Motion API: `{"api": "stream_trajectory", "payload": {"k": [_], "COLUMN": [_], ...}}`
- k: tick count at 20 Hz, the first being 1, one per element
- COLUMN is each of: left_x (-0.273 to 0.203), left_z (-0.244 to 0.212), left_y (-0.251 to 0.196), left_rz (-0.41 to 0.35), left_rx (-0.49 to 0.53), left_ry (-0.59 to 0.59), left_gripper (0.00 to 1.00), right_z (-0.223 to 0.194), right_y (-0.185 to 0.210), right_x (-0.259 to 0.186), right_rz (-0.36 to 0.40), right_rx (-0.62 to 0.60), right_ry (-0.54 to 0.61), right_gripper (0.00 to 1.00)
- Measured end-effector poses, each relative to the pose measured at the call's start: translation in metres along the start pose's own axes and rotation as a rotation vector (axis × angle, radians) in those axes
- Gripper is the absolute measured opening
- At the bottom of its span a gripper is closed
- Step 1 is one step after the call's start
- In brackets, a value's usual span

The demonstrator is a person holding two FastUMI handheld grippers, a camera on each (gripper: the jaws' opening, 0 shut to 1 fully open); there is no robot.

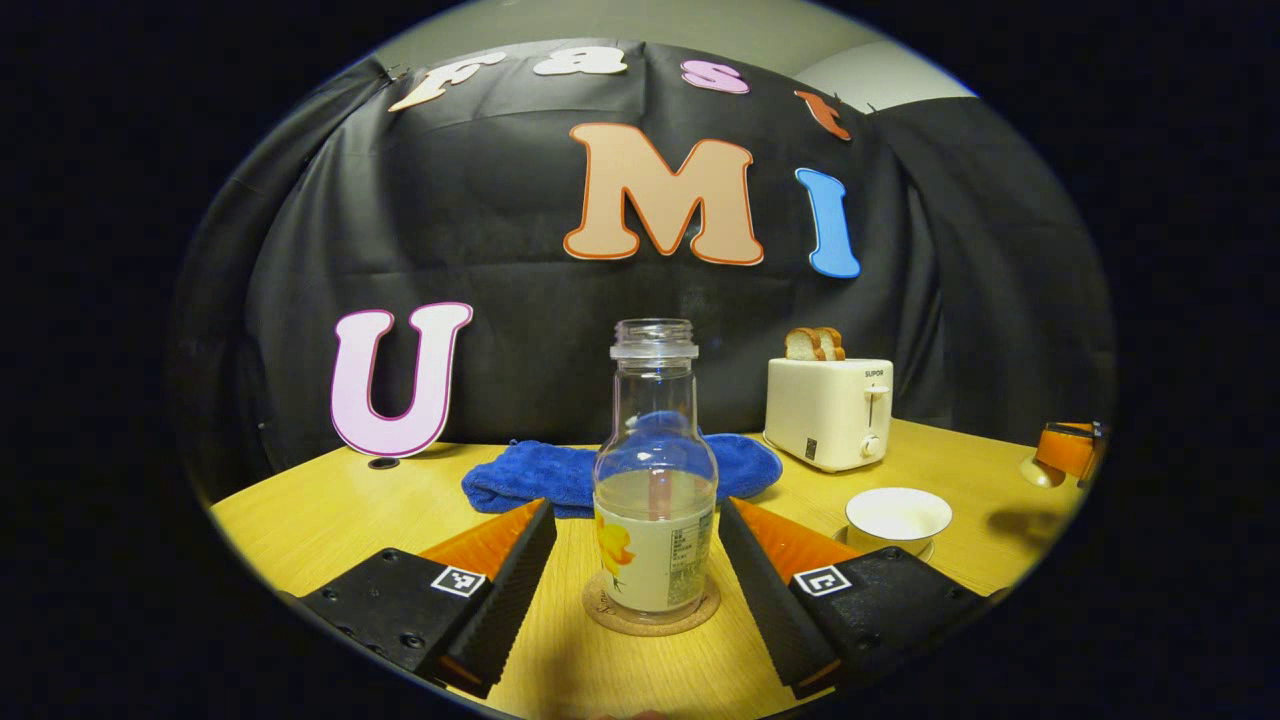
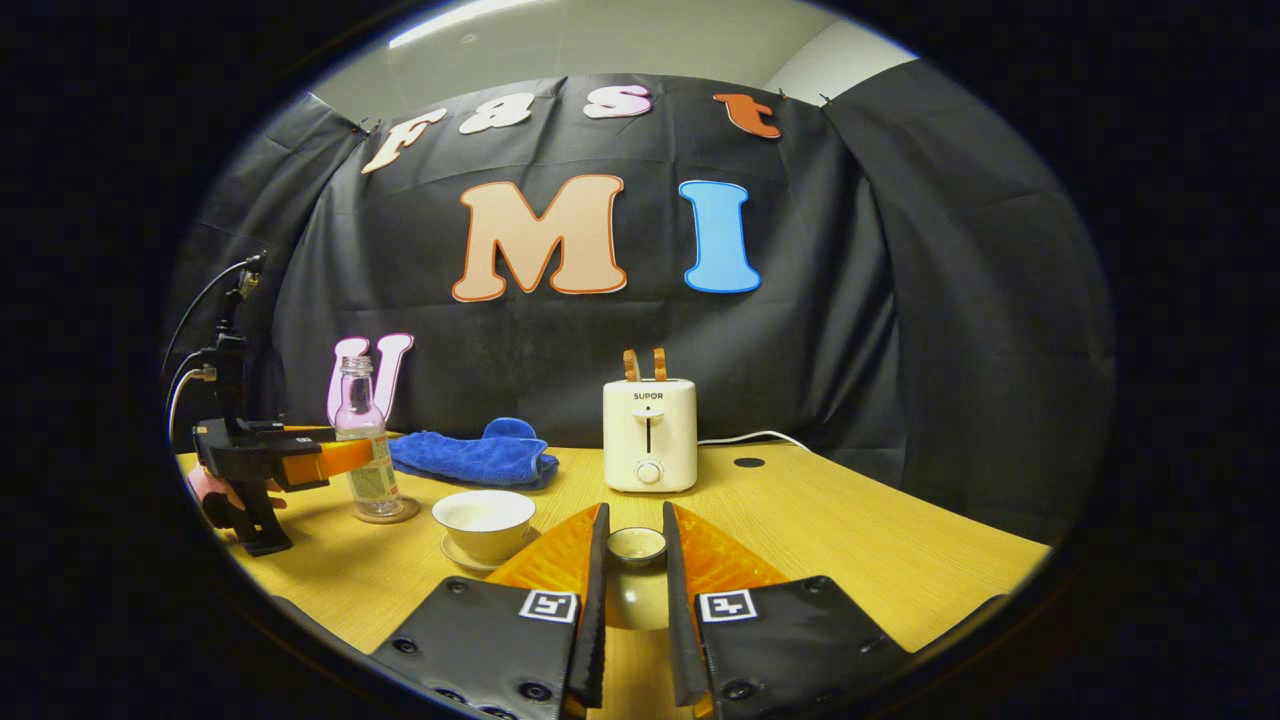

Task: Open the teacup lid with one hand, grasp the water bottle and pour water into the teacup with the other hand; after pouring, place the water bottle on the coaster and then close the teacup lid.

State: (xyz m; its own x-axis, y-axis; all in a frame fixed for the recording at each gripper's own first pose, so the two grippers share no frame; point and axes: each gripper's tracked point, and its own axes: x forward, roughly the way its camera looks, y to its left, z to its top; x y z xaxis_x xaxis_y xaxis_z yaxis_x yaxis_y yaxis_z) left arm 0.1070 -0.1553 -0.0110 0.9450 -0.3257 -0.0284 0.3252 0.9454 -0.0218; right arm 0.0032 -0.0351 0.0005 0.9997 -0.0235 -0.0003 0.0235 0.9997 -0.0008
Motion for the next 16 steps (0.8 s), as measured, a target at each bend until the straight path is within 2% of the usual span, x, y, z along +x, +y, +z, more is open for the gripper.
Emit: {"api": "stream_trajectory", "payload": {"k": [5,8,11,16], "left_x": [-0.017,-0.033,-0.045,-0.061], "left_z": [0.004,0.003,0.004,0.005], "left_y": [-0.001,0.006,0.005,0.013], "left_rz": [-0.006,0.042,0.055,0.107], "left_rx": [0.001,0.002,0.002,0.003], "left_ry": [-0.026,-0.031,-0.035,-0.033], "left_gripper": [0.95,0.95,0.95,0.95], "right_z": [-0.001,-0.002,-0.002,-0.004], "right_y": [0.012,0.019,0.033,0.072], "right_x": [-0.001,0.005,0.014,0.037], "right_rz": [0.061,0.091,0.124,0.237], "right_rx": [0.002,0.003,0.005,0.009], "right_ry": [0.006,0.009,0.009,0.011], "right_gripper": [0.29,0.29,0.29,0.3]}}
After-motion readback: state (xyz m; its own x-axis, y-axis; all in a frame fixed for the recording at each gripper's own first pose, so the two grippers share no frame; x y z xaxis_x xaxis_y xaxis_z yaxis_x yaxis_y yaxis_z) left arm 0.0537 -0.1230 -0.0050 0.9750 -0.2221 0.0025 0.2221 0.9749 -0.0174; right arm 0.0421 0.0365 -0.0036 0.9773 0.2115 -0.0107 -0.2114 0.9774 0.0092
